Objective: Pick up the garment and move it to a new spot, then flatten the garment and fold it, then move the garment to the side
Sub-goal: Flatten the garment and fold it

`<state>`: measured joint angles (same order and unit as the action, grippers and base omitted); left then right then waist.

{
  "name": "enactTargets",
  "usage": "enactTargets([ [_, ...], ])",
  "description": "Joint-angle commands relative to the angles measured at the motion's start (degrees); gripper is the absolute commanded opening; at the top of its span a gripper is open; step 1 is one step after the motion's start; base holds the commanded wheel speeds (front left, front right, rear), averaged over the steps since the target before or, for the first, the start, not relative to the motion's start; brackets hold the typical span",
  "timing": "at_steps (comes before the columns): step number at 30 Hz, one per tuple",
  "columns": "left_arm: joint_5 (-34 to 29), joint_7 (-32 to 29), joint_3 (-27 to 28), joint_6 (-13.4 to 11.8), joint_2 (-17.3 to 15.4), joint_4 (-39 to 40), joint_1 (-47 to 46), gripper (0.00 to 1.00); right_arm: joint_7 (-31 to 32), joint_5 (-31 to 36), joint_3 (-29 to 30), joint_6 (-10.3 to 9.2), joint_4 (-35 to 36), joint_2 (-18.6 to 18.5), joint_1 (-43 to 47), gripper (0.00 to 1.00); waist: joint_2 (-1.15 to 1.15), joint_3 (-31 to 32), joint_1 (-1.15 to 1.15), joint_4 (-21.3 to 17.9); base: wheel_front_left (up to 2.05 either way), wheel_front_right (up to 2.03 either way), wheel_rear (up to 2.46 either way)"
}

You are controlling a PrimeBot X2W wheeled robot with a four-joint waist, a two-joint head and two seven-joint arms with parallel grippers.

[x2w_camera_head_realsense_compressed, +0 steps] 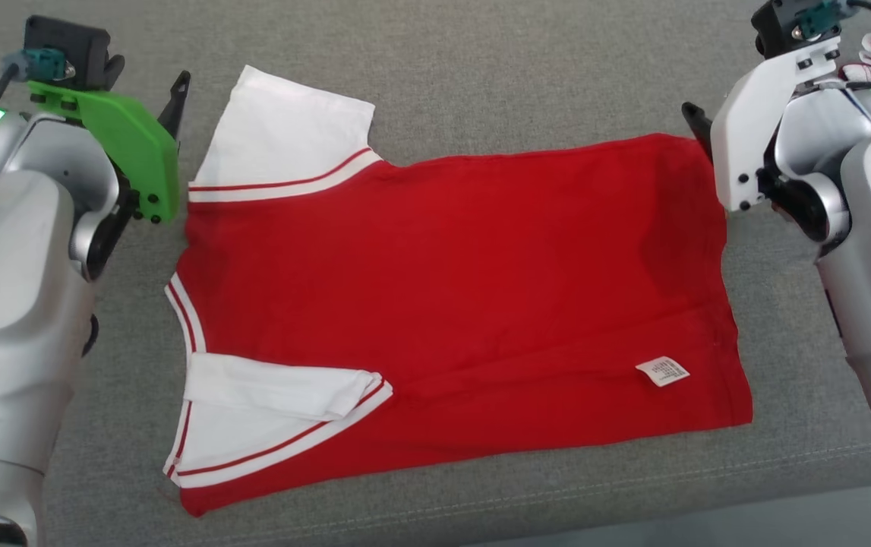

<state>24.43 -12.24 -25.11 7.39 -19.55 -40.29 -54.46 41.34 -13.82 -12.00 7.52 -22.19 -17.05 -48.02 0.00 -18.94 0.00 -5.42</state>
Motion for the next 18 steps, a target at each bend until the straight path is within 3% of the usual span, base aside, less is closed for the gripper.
enactTargets([
  [1, 0.03, -0.54, -0.54, 0.11, -1.05, -0.89, -2.00, 1.00, 0.64, -0.38, -0.05, -0.07, 0.30, -0.41, -1.36, 1.00, 0.00, -5.34, 0.00, -3.84, 0.00, 0.00, 0.00],
  [9, 1.43, -3.89, -4.04, 0.12, -2.02, -6.29, -10.76, 1.00, 2.83, -0.93, 0.45, -0.07, 1.29, -2.05, -6.10, 1.00, 0.00, -10.85, 0.00, -5.25, 0.00, 0.00, 0.00],
  [18, 3.98, -5.35, -6.11, 0.12, -1.38, -9.23, -14.33, 1.00, 2.42, -0.87, 1.38, -0.07, 1.63, -2.36, -5.68, 1.00, 0.00, -12.32, 0.00, -5.17, 0.00, 0.00, 0.00],
])
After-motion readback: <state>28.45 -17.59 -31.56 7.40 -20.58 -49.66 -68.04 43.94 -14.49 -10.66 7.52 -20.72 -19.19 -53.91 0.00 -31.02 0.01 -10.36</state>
